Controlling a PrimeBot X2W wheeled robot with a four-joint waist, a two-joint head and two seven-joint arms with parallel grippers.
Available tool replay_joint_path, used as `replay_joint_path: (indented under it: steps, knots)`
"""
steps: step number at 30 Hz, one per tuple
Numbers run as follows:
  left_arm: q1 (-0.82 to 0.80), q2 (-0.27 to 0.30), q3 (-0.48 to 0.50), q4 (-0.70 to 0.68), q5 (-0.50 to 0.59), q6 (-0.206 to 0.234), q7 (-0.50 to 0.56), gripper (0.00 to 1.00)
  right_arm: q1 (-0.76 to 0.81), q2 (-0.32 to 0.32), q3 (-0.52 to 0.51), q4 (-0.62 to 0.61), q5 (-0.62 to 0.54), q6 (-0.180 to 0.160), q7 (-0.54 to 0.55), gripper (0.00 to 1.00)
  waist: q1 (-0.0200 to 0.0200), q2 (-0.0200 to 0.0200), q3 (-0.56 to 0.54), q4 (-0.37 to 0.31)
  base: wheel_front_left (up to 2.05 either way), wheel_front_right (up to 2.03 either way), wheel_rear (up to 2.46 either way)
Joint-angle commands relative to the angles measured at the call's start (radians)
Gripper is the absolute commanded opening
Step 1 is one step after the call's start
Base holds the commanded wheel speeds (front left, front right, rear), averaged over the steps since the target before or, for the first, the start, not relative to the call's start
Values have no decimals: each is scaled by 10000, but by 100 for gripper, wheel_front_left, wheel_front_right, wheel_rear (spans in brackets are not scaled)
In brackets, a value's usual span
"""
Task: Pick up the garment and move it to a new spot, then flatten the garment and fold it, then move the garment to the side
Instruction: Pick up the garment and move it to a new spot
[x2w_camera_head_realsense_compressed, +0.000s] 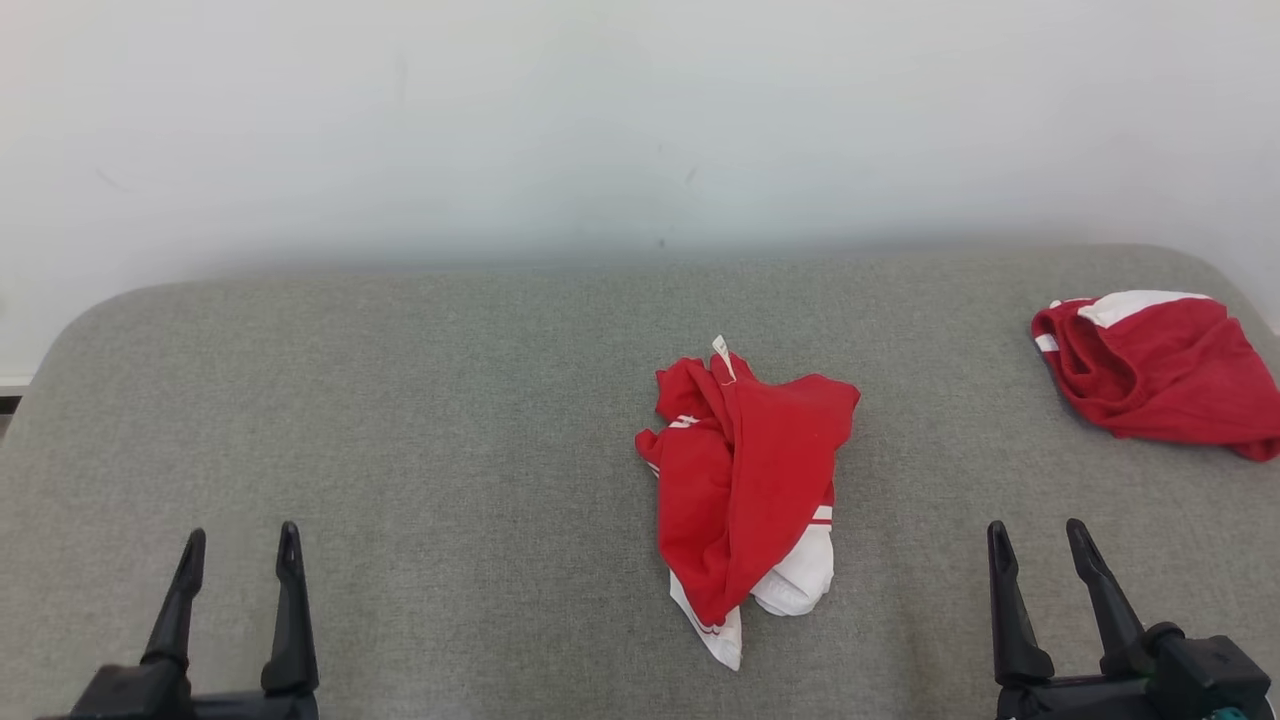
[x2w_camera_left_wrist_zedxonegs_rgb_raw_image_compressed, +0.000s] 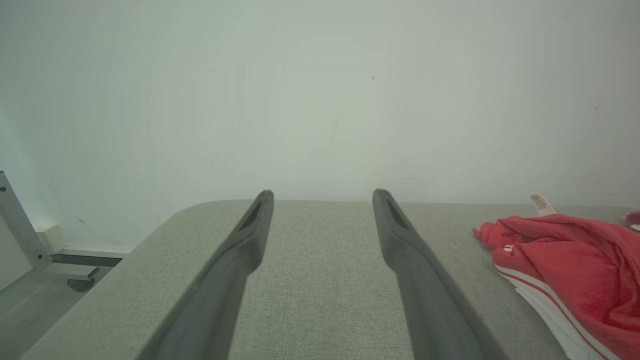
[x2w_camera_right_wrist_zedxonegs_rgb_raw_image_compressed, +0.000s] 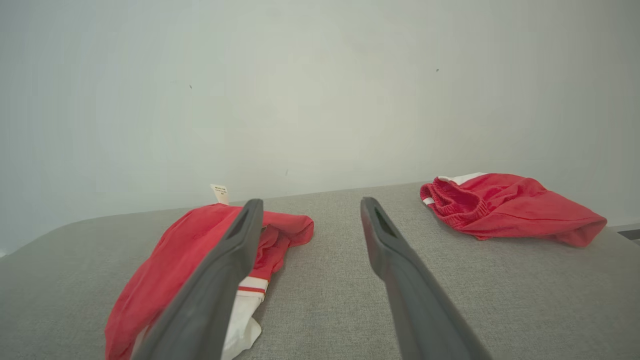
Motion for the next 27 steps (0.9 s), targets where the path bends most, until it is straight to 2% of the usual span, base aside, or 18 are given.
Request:
replay_joint_path:
  steps: [1,12,27]
  knots:
    - [376,77,58,-165,-34,-8,-84,100,142,-94,-54,-83,-45,-23,49,100,2,0,-71,69,0,0,0]
    - [1398,-16,108,-430,-109,-68,-154,100,509,-100,-215,-304,-64,-23,226,100,2,0,-163,266,0,0,0]
    - [1425,-150,41,-266,40,-294,-198,100,593,-100,-227,-245,1,-23,284,100,2,0,-125,394,0,0,0]
